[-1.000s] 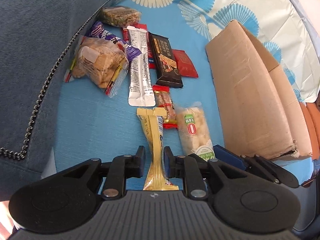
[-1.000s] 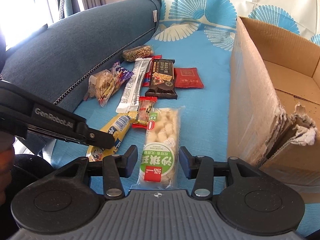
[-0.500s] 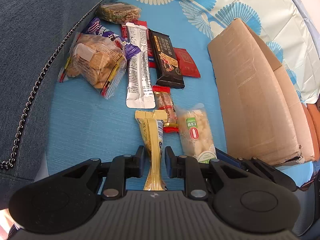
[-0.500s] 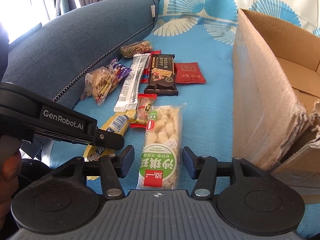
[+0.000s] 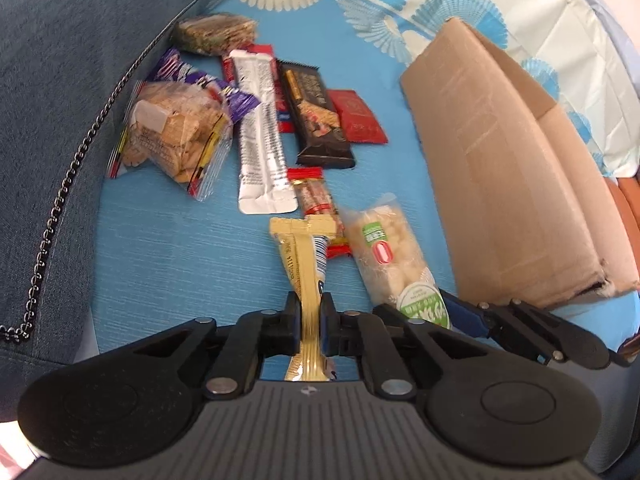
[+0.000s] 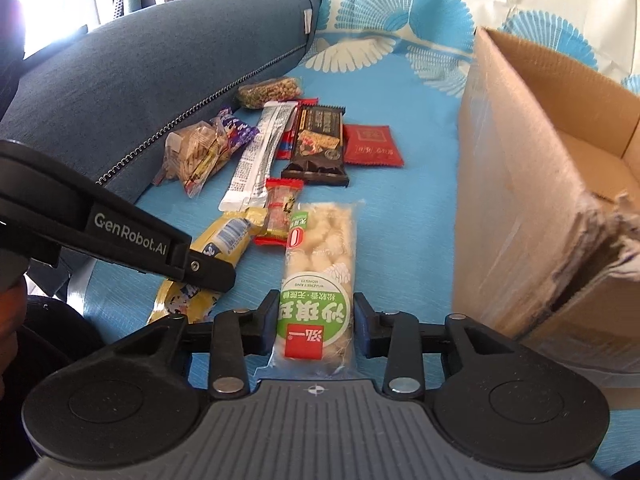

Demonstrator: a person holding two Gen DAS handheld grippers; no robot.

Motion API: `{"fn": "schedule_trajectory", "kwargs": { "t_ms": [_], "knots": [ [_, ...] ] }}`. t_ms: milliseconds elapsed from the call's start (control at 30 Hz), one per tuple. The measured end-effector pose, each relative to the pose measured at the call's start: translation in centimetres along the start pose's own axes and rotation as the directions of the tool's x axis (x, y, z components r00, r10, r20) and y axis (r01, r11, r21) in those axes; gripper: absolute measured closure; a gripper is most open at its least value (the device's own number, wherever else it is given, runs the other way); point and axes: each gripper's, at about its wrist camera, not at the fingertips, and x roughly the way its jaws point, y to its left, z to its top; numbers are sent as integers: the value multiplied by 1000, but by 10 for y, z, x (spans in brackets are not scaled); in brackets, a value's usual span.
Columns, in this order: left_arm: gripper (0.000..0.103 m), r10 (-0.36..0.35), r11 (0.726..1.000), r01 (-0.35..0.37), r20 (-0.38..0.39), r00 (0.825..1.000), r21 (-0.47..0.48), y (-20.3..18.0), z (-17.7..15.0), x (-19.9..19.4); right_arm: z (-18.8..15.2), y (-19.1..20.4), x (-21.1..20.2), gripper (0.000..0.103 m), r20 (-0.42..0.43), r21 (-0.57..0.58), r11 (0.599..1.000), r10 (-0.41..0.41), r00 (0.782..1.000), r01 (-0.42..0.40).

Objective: Organize snacks
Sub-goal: 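Lift both held snacks and carry them toward the cardboard box, then open both tools over the box to drop the peanut bar and yellow bar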

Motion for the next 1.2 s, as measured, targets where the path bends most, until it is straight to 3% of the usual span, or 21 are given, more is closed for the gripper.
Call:
{"fn": "schedule_trajectory", "kwargs": {
  "t_ms": [267,567,700,900,967,1067,1200],
  "knots": [
    [95,-54,998,51,121,991,24,-1,-12,-36,3,6,-34,65,115,-39,999,-6,993,11],
    [95,-113,992,123,281,953,-17,8,-20,-73,16,-1,-86,65,247,-56,998,7,969,7],
    [95,-137,989,148,322,937,-8,9,-21,-82,30,-20,-117,65,336,-39,999,17,942,-4],
    [95,-176,981,194,348,921,-16,13,-21,-84,21,-65,-132,65,405,54,998,-6,914,-18],
    [95,-176,980,196,344,922,-24,13,-19,-81,16,-76,-130,65,400,101,995,-21,916,-21],
    [95,-165,982,185,341,925,-25,12,-17,-76,17,-78,-131,65,441,94,995,-23,897,-21],
    [95,-148,987,159,335,931,-5,8,-15,-71,18,-82,-122,65,436,101,994,-7,900,-41]
  ]
}}
